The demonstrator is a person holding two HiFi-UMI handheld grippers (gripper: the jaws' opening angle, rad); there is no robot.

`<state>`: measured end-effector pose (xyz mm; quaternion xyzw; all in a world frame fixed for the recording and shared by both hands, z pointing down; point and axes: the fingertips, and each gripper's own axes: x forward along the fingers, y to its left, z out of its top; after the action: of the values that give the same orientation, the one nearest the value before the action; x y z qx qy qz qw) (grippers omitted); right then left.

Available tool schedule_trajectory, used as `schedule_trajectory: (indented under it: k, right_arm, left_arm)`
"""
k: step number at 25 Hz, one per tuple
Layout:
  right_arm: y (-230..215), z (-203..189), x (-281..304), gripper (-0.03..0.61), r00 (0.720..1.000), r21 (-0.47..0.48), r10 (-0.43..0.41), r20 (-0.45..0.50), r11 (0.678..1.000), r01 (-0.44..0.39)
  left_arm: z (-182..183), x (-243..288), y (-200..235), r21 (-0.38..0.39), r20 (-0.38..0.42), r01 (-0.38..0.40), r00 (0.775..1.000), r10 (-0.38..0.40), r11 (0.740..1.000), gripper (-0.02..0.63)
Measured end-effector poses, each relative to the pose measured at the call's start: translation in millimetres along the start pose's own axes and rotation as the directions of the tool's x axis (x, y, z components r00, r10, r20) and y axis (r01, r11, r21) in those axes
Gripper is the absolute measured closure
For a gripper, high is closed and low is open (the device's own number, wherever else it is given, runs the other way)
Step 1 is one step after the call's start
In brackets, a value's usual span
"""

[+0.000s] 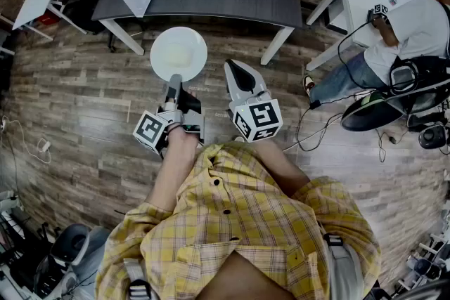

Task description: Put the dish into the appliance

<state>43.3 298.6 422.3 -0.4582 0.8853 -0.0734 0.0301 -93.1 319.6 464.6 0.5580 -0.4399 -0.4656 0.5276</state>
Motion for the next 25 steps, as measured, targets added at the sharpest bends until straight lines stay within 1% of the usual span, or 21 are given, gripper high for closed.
schedule_trajectory:
  k: [5, 8, 11, 15, 20, 25]
  right_arm:
    - [-10, 4, -8, 0.577, 1.000, 0.003, 0.019, 0.016, 1.000, -0.019]
    - [-11, 12, -17, 0.575, 0.997, 0.024, 0.064, 0.050, 0.998, -0.065]
    - [-15, 18, -27, 0.575, 0.994, 0.008, 0.092, 0.056, 0.996, -0.093]
    - [-24, 17, -43, 0.575, 0.993, -0.014, 0.110, 0.051, 0.994, -0.109]
    - [-34, 10, -55, 0.575, 0.992, 0.015, 0.115, 0.043, 0.993, -0.116]
    - [-44, 7, -57, 0.575, 0.993, 0.031, 0.109, 0.037, 0.993, -0.110]
  left_arm:
    - [-13, 1, -2, 0.001, 0.017, 0.002, 1.000, -0.002, 1.000, 0.601]
    - [-21, -1, -4, 0.004, 0.034, 0.002, 0.999, -0.002, 1.000, 0.601]
    - [-32, -4, -10, 0.012, 0.060, 0.016, 0.998, -0.017, 1.000, 0.601]
    - [-49, -9, -12, 0.011, 0.087, 0.028, 0.996, -0.029, 1.000, 0.601]
    - [-63, -23, -9, 0.013, 0.103, 0.001, 0.995, -0.002, 1.000, 0.601]
    - [-68, -21, -9, 0.027, 0.111, 0.003, 0.994, -0.006, 1.000, 0.601]
